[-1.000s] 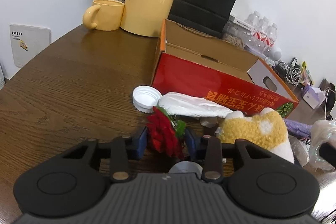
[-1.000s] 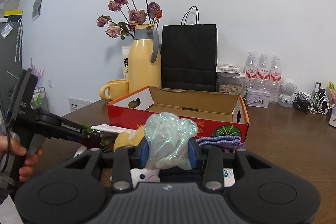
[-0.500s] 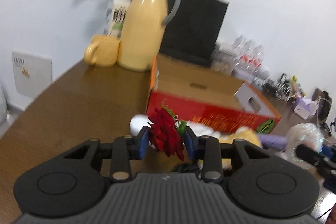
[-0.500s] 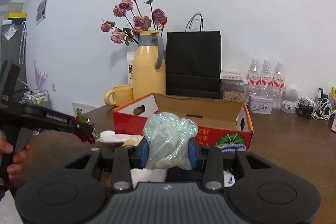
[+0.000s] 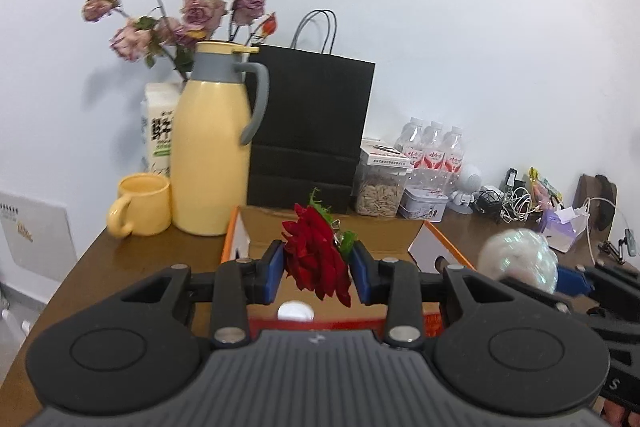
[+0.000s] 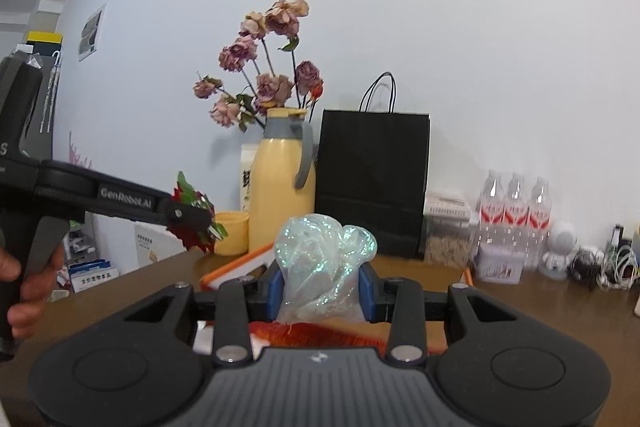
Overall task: Organize objects
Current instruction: 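Lower rose and bag into the box and open both tools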
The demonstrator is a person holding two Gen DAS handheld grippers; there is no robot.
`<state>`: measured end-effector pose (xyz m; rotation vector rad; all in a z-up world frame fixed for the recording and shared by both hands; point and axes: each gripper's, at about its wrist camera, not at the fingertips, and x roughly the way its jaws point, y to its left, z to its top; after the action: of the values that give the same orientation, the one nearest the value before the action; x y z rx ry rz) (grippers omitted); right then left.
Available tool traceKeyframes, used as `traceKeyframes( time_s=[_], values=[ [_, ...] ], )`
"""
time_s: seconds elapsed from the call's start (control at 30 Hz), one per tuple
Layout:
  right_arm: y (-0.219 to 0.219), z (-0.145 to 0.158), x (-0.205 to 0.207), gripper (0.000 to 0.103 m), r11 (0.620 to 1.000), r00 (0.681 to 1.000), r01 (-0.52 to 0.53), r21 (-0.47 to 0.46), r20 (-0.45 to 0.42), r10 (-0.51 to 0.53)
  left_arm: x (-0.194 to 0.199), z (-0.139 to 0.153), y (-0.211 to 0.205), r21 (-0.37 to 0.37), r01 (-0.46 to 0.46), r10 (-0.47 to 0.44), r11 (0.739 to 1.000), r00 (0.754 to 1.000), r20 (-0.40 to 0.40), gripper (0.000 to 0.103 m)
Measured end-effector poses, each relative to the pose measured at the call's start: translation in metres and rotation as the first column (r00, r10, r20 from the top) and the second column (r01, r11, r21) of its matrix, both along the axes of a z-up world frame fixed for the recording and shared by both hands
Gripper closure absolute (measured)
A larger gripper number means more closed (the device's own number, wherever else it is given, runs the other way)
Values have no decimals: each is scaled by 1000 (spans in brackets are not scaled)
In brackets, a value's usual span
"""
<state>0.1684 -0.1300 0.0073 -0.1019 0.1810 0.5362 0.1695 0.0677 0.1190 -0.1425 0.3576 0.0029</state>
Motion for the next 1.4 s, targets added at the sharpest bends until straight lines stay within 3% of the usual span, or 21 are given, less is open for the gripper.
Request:
traceKeyframes(
  time_s=[0.3, 0.53, 0.67, 0.87, 0.97, 1.07, 1.13, 1.17, 1.23, 1.4],
  values=[
    [17, 9, 102, 67, 994, 988, 67, -83, -133, -78, 80, -11, -15, 72, -42, 51, 996, 992, -120, 67],
    [35, -28, 173, 67, 968, 937, 103, -229, -305, -172, 130, -42, -14, 59, -86, 99, 995, 959, -267, 67],
    [39, -44, 187, 67, 962, 914, 104, -253, -357, -193, 144, -59, -10, 64, -95, 110, 993, 943, -313, 67],
    [40, -51, 186, 65, 960, 909, 102, -260, -367, -197, 147, -76, -10, 67, -84, 103, 994, 933, -345, 67],
    [39, -50, 187, 58, 963, 906, 98, -250, -379, -191, 145, -79, -11, 75, -73, 95, 994, 932, -351, 66],
    [36, -49, 188, 50, 965, 908, 100, -242, -375, -188, 142, -77, -9, 79, -79, 101, 994, 935, -339, 49],
    [35, -46, 185, 35, 962, 909, 107, -249, -367, -196, 139, -73, -6, 72, -93, 111, 993, 940, -322, 27],
    [34, -45, 185, 30, 961, 909, 113, -254, -365, -203, 137, -71, -5, 71, -105, 122, 992, 942, -312, 5],
    [33, -43, 182, 13, 956, 910, 130, -264, -351, -220, 134, -66, -3, 82, -123, 142, 989, 949, -280, 0],
    [30, -41, 180, 2, 954, 909, 138, -268, -347, -229, 131, -62, -1, 74, -124, 139, 990, 951, -275, 0]
  ],
)
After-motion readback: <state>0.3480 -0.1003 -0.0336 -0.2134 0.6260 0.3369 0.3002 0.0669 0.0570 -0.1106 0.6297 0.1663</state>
